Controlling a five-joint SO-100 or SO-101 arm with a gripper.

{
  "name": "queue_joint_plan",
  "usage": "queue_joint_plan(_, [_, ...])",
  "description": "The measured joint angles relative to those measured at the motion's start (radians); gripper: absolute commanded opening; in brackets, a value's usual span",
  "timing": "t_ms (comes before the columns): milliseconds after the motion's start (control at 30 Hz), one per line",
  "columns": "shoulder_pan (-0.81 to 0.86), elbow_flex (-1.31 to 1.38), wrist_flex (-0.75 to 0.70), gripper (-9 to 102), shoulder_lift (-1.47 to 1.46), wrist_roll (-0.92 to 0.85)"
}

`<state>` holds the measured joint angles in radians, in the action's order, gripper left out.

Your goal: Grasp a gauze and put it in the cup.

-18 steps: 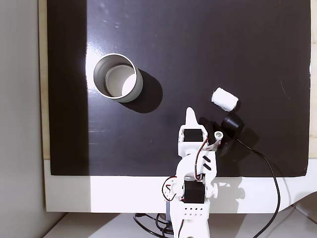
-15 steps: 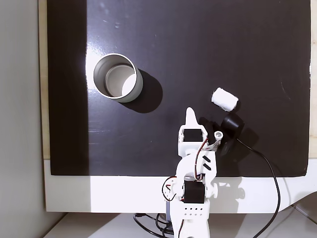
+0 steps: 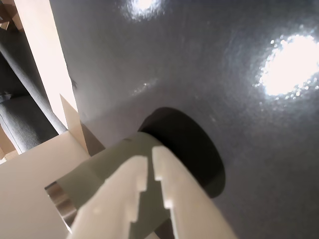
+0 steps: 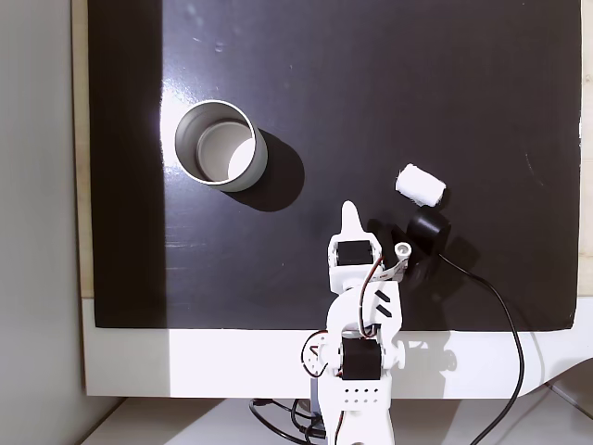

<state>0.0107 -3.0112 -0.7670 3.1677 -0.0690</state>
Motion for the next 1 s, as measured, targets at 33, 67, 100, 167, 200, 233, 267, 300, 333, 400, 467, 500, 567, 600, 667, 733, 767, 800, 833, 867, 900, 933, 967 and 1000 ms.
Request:
queue_joint_plan(33, [-0.005, 0.000, 0.000, 0, 0.000, 0.008])
queue_joint_plan(67, [-0.005, 0.000, 0.000, 0, 0.000, 0.020])
queue_joint_plan(100, [0.002, 0.000, 0.000, 0, 0.000, 0.031])
queue_joint_plan(167, [0.025, 0.000, 0.000, 0, 0.000, 0.048])
queue_joint_plan(200, [0.031, 0.000, 0.000, 0, 0.000, 0.051])
queue_joint_plan(233, [0.032, 0.000, 0.000, 0, 0.000, 0.051])
queue_joint_plan(267, [0.037, 0.000, 0.000, 0, 0.000, 0.051])
queue_joint_plan(300, [0.048, 0.000, 0.000, 0, 0.000, 0.051])
queue_joint_plan(333, [0.063, 0.000, -0.005, 0, 0.000, 0.051])
queue_joint_plan(400, [0.067, 0.018, -0.034, 0, 0.000, 0.052])
queue_joint_plan(467, [0.066, 0.060, -0.067, 1, 0.000, 0.052])
queue_joint_plan(500, [0.078, 0.089, -0.089, 1, 0.000, 0.052])
queue_joint_plan(567, [0.083, 0.150, -0.132, 3, 0.000, 0.052])
queue_joint_plan(600, [0.083, 0.181, -0.150, 4, 0.000, 0.052])
queue_joint_plan(667, [0.120, 0.238, -0.187, 3, 0.000, 0.044])
queue_joint_plan(733, [0.153, 0.293, -0.227, 1, -0.014, 0.029])
queue_joint_plan(767, [0.164, 0.325, -0.247, 0, -0.032, 0.020])
queue_joint_plan(800, [0.179, 0.360, -0.270, 0, -0.058, 0.012])
queue_joint_plan(833, [0.201, 0.397, -0.295, 0, -0.094, 0.006])
queue_joint_plan(867, [0.224, 0.439, -0.321, 0, -0.137, 0.006])
queue_joint_plan(900, [0.247, 0.483, -0.348, 0, -0.186, 0.006])
queue_joint_plan(933, [0.262, 0.531, -0.376, 0, -0.242, 0.009])
queue_joint_plan(967, [0.281, 0.578, -0.405, 0, -0.301, 0.017])
queue_joint_plan(1000, [0.291, 0.627, -0.433, 0, -0.364, 0.028])
